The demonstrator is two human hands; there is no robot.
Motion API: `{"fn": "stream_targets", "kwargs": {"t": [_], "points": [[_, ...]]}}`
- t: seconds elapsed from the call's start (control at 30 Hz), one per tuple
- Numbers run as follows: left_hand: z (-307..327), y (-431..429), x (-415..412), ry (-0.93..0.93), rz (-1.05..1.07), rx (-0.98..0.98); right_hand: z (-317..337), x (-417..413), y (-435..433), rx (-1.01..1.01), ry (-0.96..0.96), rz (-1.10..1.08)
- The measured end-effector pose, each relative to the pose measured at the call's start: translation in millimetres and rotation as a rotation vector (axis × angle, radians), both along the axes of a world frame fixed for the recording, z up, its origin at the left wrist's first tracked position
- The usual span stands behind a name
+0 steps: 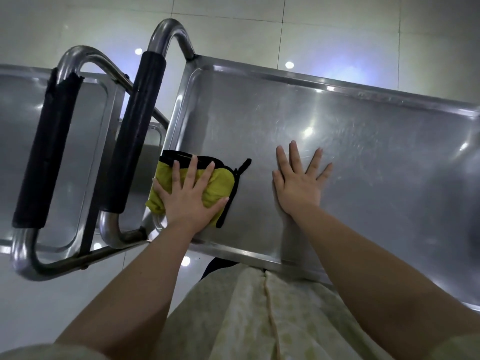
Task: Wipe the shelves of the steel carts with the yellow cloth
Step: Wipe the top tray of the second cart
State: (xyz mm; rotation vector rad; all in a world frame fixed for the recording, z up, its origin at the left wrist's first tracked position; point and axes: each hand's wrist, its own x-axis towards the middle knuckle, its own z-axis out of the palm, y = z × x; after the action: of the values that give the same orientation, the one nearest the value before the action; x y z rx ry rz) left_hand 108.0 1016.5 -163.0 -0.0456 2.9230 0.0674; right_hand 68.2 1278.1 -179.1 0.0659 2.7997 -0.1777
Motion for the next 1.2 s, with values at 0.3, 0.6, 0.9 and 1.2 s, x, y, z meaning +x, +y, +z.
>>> {"fn": "stream_targets", "kwargs": {"t": [0.3,0.6,0.9,1.2], "points": [[-2.2,-3.8,-45.2,-0.023,-0.127,-0.014,0.7,-2.9,-13.7,0.015,-0.005,-0.010],[2.3,108.5,-154.6,-0.033,-0.102,0.064,-8.2,-3.0,-11.7,0.042,0.005,-0.032],[-3.9,64.5,-155.4,0.040,-0.156,0.049,0.3,-5.0,-15.3,0.020,-0.016,-0.060],[-5.3,61.2,-157.1,-0.004,-0.143,0.046,7.3,-61.2,43.8,0.048,-0.019,-0.170]]}}
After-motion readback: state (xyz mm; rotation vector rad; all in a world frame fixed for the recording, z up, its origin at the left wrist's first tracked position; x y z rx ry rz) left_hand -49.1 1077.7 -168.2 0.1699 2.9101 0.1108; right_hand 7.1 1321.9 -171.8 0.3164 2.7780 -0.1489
